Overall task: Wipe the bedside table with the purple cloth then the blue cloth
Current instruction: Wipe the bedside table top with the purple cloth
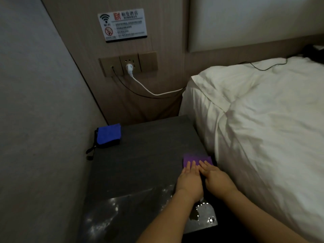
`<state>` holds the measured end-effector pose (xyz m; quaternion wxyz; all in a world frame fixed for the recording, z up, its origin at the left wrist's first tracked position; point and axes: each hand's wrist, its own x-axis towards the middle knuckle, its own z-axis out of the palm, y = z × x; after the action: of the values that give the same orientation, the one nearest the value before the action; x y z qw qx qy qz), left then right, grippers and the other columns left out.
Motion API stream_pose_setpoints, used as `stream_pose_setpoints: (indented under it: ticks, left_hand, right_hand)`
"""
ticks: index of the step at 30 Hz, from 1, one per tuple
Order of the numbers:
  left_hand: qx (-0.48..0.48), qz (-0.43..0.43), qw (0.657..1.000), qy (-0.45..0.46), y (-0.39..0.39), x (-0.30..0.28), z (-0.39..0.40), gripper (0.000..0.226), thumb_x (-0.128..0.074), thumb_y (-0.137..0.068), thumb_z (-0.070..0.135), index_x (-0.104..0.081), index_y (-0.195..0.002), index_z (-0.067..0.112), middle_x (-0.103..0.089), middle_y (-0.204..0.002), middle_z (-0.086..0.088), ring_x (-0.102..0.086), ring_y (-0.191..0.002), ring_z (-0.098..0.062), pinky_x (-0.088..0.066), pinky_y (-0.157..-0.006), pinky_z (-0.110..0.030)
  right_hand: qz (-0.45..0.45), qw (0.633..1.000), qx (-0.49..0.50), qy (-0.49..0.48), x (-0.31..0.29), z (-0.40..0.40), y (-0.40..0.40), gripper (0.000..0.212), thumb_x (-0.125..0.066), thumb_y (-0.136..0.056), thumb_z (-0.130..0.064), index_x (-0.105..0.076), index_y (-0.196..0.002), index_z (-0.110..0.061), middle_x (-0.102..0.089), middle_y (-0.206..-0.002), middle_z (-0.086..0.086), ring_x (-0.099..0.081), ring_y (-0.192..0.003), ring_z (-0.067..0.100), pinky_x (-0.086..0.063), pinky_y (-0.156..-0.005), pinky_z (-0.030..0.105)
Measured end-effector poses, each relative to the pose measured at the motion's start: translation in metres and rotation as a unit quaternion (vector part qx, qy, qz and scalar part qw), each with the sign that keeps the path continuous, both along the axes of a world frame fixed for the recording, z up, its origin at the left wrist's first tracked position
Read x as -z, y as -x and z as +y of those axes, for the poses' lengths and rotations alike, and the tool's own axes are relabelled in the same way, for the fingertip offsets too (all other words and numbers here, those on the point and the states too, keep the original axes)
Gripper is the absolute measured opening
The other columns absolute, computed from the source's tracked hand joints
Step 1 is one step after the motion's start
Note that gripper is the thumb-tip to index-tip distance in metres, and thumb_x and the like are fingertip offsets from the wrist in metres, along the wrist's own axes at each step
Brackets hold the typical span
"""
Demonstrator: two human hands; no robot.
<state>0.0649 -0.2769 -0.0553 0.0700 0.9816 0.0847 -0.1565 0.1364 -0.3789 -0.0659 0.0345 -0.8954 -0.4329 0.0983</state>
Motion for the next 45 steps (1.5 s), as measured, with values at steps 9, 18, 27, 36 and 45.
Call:
stream_pose_setpoints:
  ticks: [9,18,27,36,45]
  left_hand:
    - [-0.002,0.003,1.0,-0.005,0.03,0.002,-0.006,0.069,-0.04,-0.095,0.015,-0.004,-0.151,-0.001,-0.002,-0.161,-0.016,0.001,-0.15,-0.029,-0.003,-0.122,-0.036]
    - [-0.031,0.01,0.999,-0.023,0.079,-0.001,0.037,0.064,-0.032,-0.098,0.019,-0.002,-0.152,0.002,0.003,-0.161,-0.014,0.003,-0.15,-0.027,0.0,-0.12,-0.035]
    - [-0.083,0.016,0.995,-0.045,0.154,0.0,0.105,0.07,-0.037,-0.095,0.021,-0.001,-0.151,0.0,0.002,-0.161,-0.017,0.004,-0.149,-0.029,-0.001,-0.122,-0.035]
    - [-0.155,0.029,0.986,-0.056,0.212,-0.002,0.165,0.07,-0.039,-0.095,0.02,-0.003,-0.151,-0.001,0.0,-0.161,-0.019,0.001,-0.15,-0.029,-0.001,-0.122,-0.034]
    - [-0.207,0.043,0.975,-0.063,0.238,-0.005,0.18,0.071,-0.039,-0.095,0.024,-0.001,-0.151,0.001,-0.001,-0.161,-0.017,0.002,-0.15,-0.029,-0.002,-0.121,-0.034]
  right_hand:
    - [0.056,0.996,0.068,0.003,-0.011,0.004,0.043,0.061,-0.032,-0.084,-0.016,-0.033,-0.144,-0.01,-0.027,-0.155,0.009,-0.025,-0.144,0.021,-0.022,-0.117,0.028]
    - [0.079,0.996,0.043,0.02,-0.014,0.054,0.09,0.056,-0.036,-0.095,-0.018,-0.021,-0.148,-0.009,-0.015,-0.159,0.01,-0.013,-0.147,0.021,-0.014,-0.118,0.028]
    - [0.078,0.997,-0.028,0.009,-0.015,0.13,0.153,0.056,-0.033,-0.095,-0.017,-0.019,-0.148,-0.007,-0.013,-0.159,0.011,-0.012,-0.147,0.023,-0.013,-0.118,0.031]
    - [0.094,0.991,-0.097,0.007,-0.016,0.201,0.202,0.054,-0.031,-0.096,-0.017,-0.022,-0.147,-0.006,-0.017,-0.158,0.012,-0.015,-0.146,0.025,-0.016,-0.118,0.035]
    - [0.106,0.983,-0.151,0.009,-0.018,0.226,0.224,0.053,-0.031,-0.096,-0.015,-0.022,-0.147,-0.006,-0.017,-0.158,0.012,-0.015,-0.146,0.025,-0.015,-0.118,0.037]
